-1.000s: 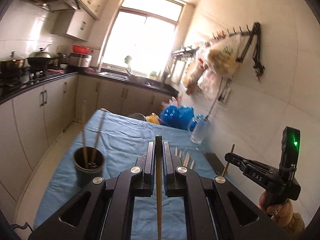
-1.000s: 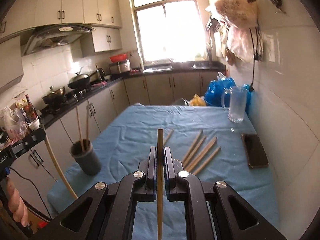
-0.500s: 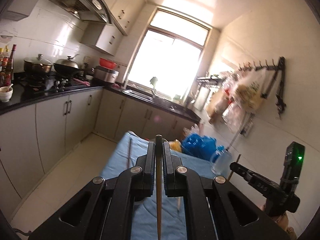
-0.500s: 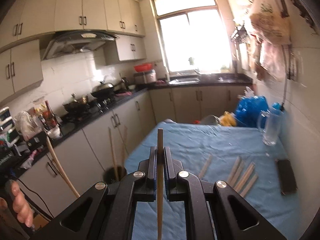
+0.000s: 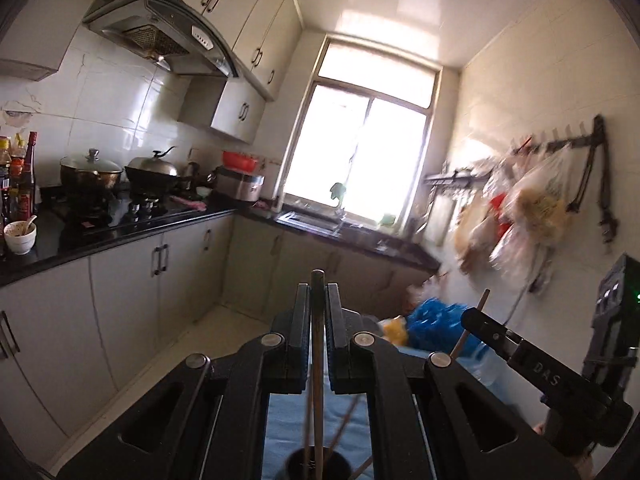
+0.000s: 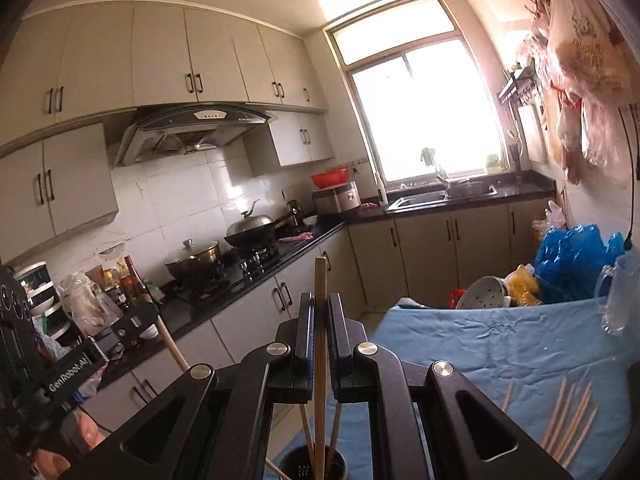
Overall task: Organize utensils
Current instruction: 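Lower the chopsticks into the black holder and open both tools, then return to the row and close the left tool on a chopstick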
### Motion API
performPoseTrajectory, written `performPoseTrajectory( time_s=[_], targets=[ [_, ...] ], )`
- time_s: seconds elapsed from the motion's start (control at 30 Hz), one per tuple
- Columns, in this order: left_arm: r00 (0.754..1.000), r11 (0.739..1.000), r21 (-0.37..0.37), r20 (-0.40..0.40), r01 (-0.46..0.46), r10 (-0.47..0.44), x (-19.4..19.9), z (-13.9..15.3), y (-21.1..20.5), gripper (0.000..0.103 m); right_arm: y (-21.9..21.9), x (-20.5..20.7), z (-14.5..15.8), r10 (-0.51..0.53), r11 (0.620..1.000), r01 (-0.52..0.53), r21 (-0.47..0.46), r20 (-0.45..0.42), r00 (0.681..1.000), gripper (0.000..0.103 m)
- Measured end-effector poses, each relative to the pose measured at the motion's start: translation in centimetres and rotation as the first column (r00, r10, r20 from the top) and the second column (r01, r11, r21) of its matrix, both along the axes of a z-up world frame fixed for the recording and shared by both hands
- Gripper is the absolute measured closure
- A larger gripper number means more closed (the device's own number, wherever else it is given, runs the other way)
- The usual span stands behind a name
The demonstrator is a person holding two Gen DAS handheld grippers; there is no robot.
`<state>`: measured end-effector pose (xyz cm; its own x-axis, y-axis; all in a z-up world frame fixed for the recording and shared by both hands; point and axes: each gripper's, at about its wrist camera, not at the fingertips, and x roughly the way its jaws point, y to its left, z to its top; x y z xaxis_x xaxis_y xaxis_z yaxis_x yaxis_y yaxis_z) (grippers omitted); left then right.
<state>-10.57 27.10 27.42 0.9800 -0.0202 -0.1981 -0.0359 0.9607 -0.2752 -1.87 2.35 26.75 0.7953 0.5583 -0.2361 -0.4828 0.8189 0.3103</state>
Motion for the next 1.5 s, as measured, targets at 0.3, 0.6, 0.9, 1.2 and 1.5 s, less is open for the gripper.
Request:
performPoseTrajectory(
  time_s=[0.3, 0.6, 0.9, 1.2, 1.5],
  targets=[
    [0.978, 0.998, -0.063, -0.206, 0.017, -0.03, 5.6, -5.9, 0.9, 0.097, 2.4, 4.1, -6.6, -0.003, 0.997, -0.011, -0.079, -0.178, 0.984, 0.097],
    [0.974, 0.995, -0.1, -0.226, -0.008, -0.015, 4.2, -6.5, 1.2, 0.084, 1.4, 4.8, -9.0, -0.002, 0.998, -0.015, -0.065, -0.249, 0.968, 0.069],
    [0.99, 0.995, -0.096, -0.138, -0.02, 0.006, -2.3, -4.3, -0.5, 0.064, -3.2, 2.0, -8.6, -0.067, 0.998, 0.061, -0.034, -0.246, 0.967, 0.052],
    [0.972, 0.985, -0.091, -0.168, 0.149, -0.163, -5.3, -4.9, -7.8, 0.056, -12.6, -2.3, -12.4, -0.208, 0.978, 0.2, -0.06, -0.319, 0.924, 0.048],
    [0.844, 0.934, -0.116, -0.403, 0.337, -0.354, -0.5, -10.1, -18.1, 0.056, -24.3, -4.4, -16.7, -0.384, 0.92, 0.377, -0.102, -0.421, 0.822, 0.048]
  ],
)
